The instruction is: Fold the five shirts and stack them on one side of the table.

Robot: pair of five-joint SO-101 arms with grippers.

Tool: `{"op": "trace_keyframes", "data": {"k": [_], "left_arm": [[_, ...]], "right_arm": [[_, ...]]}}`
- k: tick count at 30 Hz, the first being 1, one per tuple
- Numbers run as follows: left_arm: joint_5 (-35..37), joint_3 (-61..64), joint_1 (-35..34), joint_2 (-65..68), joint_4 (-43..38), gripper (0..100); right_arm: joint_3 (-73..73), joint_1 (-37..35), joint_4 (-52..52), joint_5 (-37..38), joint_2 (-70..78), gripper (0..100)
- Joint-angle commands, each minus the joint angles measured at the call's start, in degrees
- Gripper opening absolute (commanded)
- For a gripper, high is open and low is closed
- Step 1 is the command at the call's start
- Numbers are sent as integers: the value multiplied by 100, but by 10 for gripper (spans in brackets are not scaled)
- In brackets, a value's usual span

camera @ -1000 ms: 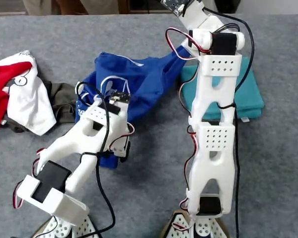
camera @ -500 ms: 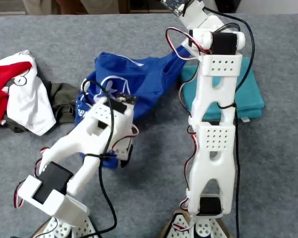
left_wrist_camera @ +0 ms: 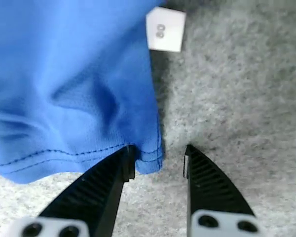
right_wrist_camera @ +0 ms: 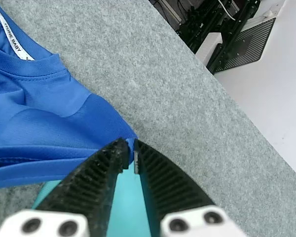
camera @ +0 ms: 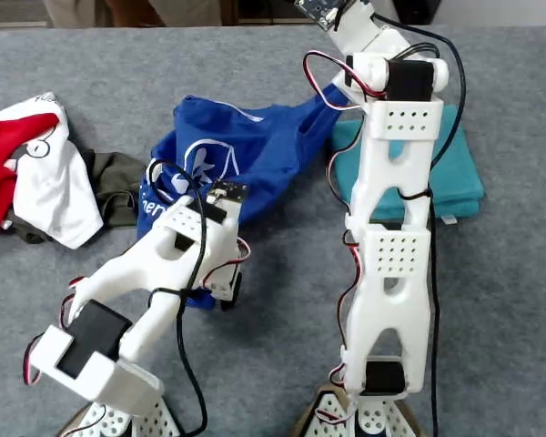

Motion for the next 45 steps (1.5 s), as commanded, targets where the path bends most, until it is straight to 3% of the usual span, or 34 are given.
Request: {"op": "trace_keyframes", "data": {"k": [1, 8, 12, 17, 24, 34, 40, 45], "left_arm": [[369, 229, 9, -57, -281, 117], [404, 158, 0, -119, -440, 26], [193, -686, -105, -127, 431, 19], [-756, -2690, -1336, -620, 1943, 19], [-800, -6198, -3112, -1719, 3288, 19], [-765, -8853, -4818, -2545, 3437, 19], [-765, -9160, -5407, -3152, 3437, 19], [-774, -9116, -5389, -3723, 3446, 18]], "right_arm": [[-207, 57, -88, 26, -110, 2], [-215, 75, -88, 26, -119, 2], [-215, 75, -53, -53, -268, 2], [-215, 48, -79, -624, -1138, 2], [-215, 57, -149, -932, -2782, 2], [-224, 84, -158, -1477, -4620, 2], [-198, 84, -158, -1556, -5789, 2], [-180, 400, -167, -1521, -6607, 2]]}}
